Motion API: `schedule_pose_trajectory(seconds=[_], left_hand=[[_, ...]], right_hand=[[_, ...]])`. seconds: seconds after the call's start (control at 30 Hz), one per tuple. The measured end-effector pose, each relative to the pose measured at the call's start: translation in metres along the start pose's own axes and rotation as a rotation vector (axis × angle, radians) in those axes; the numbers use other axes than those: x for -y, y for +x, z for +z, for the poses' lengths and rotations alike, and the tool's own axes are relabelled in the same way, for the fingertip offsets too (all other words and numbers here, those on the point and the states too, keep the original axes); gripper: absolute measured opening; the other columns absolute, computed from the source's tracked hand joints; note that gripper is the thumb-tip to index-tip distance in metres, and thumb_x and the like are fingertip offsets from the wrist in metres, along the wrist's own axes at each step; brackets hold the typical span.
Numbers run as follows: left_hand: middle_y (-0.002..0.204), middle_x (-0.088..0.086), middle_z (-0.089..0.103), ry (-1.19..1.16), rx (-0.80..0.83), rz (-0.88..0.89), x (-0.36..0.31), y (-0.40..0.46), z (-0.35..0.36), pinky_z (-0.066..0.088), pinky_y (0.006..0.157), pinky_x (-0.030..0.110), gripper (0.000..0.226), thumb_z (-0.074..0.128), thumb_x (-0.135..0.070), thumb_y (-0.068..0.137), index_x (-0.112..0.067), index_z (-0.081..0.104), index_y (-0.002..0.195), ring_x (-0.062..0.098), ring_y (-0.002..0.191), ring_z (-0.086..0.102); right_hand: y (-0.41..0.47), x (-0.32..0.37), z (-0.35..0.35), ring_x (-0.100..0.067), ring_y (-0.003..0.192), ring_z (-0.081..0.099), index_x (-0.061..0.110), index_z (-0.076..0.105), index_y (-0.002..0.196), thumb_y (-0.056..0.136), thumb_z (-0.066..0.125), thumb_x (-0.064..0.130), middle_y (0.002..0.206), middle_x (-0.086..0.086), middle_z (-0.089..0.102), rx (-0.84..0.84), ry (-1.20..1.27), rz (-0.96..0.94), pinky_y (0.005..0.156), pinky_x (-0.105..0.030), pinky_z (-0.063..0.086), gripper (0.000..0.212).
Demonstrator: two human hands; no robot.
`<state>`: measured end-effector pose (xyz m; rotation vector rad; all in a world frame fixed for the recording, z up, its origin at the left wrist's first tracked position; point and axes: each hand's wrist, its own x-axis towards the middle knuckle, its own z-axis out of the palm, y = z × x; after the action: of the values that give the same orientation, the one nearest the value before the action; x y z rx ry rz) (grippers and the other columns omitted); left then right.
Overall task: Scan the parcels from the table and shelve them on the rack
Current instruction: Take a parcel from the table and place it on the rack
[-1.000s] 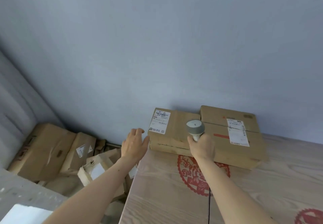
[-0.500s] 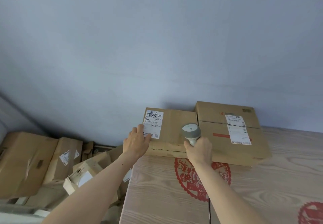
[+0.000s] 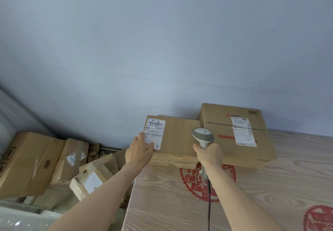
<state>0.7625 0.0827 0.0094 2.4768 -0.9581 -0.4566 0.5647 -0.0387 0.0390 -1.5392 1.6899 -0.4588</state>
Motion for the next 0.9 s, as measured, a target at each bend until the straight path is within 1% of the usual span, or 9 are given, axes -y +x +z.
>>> schedule_pose_trajectory(seconds=[0.13, 0.3, 0.4, 0.5, 0.6, 0.7, 0.77, 0.83, 0.9], left_hand=[[0.122, 0.006, 0.056, 0.008, -0.030, -0.040, 0.011, -0.038, -0.003, 0.050, 0.074, 0.039, 0.042, 0.050, -0.040, 0.099, -0.015, 0.041, 0.131, 0.028, 0.100, 0.060], [0.120, 0.006, 0.056, -0.010, -0.055, -0.110, 0.022, -0.094, -0.004, 0.052, 0.075, 0.041, 0.041, 0.051, -0.041, 0.098, -0.015, 0.043, 0.129, 0.028, 0.100, 0.060], [0.119, 0.006, 0.056, -0.025, -0.070, -0.161, 0.027, -0.125, -0.005, 0.052, 0.072, 0.039, 0.040, 0.051, -0.041, 0.097, -0.017, 0.042, 0.128, 0.028, 0.096, 0.061], [0.117, 0.005, 0.058, -0.011, -0.083, -0.198, 0.033, -0.152, -0.005, 0.051, 0.072, 0.039, 0.039, 0.050, -0.044, 0.097, -0.017, 0.042, 0.124, 0.028, 0.096, 0.062], [0.114, 0.002, 0.061, 0.007, -0.094, -0.217, 0.041, -0.166, -0.006, 0.051, 0.072, 0.039, 0.039, 0.050, -0.048, 0.096, -0.018, 0.043, 0.121, 0.027, 0.094, 0.064], [0.108, 0.000, 0.062, 0.030, -0.061, -0.202, 0.054, -0.165, -0.010, 0.051, 0.072, 0.038, 0.047, 0.048, -0.058, 0.094, -0.019, 0.047, 0.122, 0.023, 0.091, 0.062], [0.108, -0.001, 0.060, 0.029, 0.001, -0.201, 0.065, -0.155, -0.012, 0.048, 0.072, 0.037, 0.057, 0.047, -0.065, 0.092, -0.020, 0.048, 0.126, 0.021, 0.094, 0.060], [0.115, 0.001, 0.059, -0.018, 0.089, -0.209, 0.075, -0.142, -0.014, 0.048, 0.077, 0.039, 0.071, 0.046, -0.073, 0.088, -0.020, 0.045, 0.135, 0.021, 0.101, 0.060], [0.119, 0.002, 0.062, -0.206, 0.200, -0.233, 0.081, -0.131, -0.015, 0.051, 0.081, 0.038, 0.082, 0.052, -0.074, 0.084, -0.019, 0.038, 0.144, 0.020, 0.103, 0.062]], right_hand=[[-0.022, -0.010, -0.002, -0.028, 0.084, 0.066, 0.006, 0.064, 0.090, 0.085, 0.074, 0.029, 0.087, -0.008, 0.069, 0.038, 0.014, 0.007, 0.067, -0.031, 0.047, 0.025], [-0.058, -0.030, -0.008, -0.029, 0.085, 0.066, 0.008, 0.065, 0.091, 0.084, 0.074, 0.030, 0.086, -0.008, 0.069, 0.076, -0.013, 0.006, 0.067, -0.031, 0.046, 0.025], [-0.080, -0.044, -0.016, -0.028, 0.076, 0.066, 0.006, 0.066, 0.086, 0.084, 0.074, 0.030, 0.077, -0.007, 0.068, 0.104, -0.015, 0.003, 0.059, -0.028, 0.043, 0.025], [-0.105, -0.061, -0.023, -0.024, 0.062, 0.060, 0.008, 0.062, 0.076, 0.083, 0.074, 0.024, 0.067, -0.005, 0.062, 0.122, 0.009, 0.000, 0.053, -0.027, 0.039, 0.021], [-0.123, -0.074, -0.029, -0.023, 0.061, 0.057, 0.009, 0.058, 0.069, 0.082, 0.076, 0.021, 0.065, -0.006, 0.060, 0.119, 0.006, -0.020, 0.054, -0.029, 0.040, 0.026], [-0.131, -0.074, -0.031, -0.022, 0.059, 0.056, 0.009, 0.056, 0.066, 0.083, 0.076, 0.020, 0.065, -0.007, 0.059, 0.121, -0.007, -0.050, 0.051, -0.027, 0.038, 0.029], [-0.133, -0.070, -0.027, -0.026, 0.065, 0.060, 0.013, 0.052, 0.062, 0.081, 0.077, 0.020, 0.071, -0.010, 0.060, 0.096, -0.013, -0.112, 0.054, -0.028, 0.043, 0.032], [-0.139, -0.063, -0.021, -0.029, 0.080, 0.062, 0.017, 0.051, 0.065, 0.081, 0.077, 0.020, 0.086, -0.010, 0.059, 0.067, -0.032, -0.190, 0.062, -0.032, 0.050, 0.030], [-0.148, -0.057, -0.016, -0.023, 0.091, 0.056, 0.016, 0.057, 0.074, 0.082, 0.076, 0.019, 0.095, -0.005, 0.056, 0.055, -0.047, -0.276, 0.073, -0.032, 0.047, 0.022]])
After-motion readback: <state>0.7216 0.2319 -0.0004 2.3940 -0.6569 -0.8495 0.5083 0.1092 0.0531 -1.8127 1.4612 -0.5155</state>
